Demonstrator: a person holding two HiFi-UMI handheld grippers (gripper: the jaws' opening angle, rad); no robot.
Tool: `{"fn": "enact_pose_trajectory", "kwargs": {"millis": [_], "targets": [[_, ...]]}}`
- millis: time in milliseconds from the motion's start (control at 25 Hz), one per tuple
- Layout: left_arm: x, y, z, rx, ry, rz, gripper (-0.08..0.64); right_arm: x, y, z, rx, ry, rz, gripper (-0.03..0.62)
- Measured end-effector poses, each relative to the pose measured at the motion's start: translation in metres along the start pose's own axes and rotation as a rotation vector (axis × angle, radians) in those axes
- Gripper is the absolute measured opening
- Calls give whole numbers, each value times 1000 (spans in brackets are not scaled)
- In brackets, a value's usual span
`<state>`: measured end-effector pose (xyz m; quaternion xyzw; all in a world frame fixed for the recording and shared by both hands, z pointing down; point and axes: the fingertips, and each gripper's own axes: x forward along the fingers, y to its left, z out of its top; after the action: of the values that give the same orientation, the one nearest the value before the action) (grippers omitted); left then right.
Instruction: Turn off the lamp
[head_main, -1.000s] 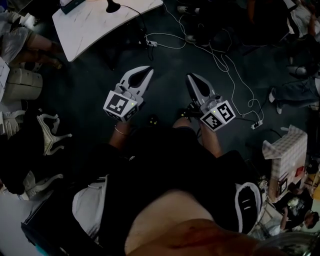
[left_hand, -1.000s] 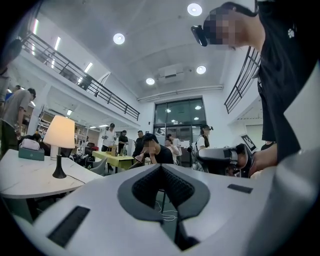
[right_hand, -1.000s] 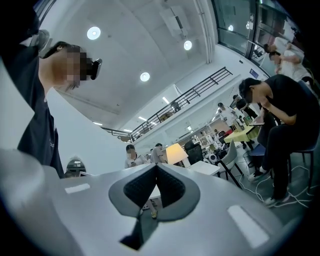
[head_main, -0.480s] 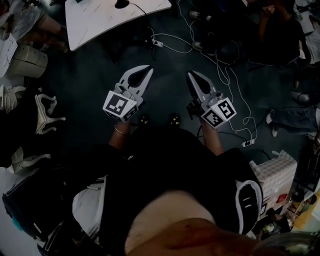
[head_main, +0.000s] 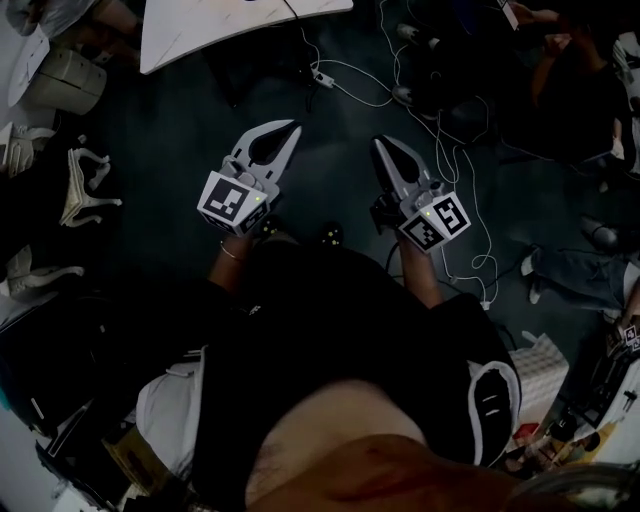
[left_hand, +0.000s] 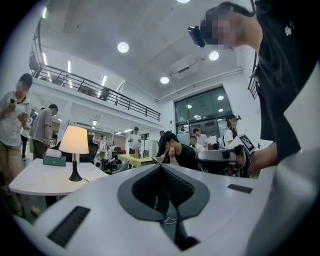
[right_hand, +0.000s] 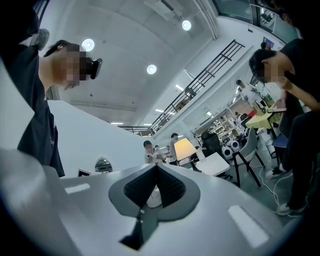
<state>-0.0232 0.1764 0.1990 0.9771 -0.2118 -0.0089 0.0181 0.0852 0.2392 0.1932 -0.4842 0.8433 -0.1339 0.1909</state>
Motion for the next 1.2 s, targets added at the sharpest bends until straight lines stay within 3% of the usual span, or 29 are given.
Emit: {"fn": "enact_pose_trajectory", "kwargs": {"millis": [320,560,920,1200], "targets": [[-16,2,-6,-6,36,91,8,4,-4,-10,45,17,65,-2],[-9,13,-10,1,41,104,8,17,-8,-11,45,23,80,-2],[49,32,-16,-5,20,21,8,29,-49,2,-14,44,18,-2],[86,47,-37,-55,48,-63,8,40,-87,-1,2,56,-49,-2]]}}
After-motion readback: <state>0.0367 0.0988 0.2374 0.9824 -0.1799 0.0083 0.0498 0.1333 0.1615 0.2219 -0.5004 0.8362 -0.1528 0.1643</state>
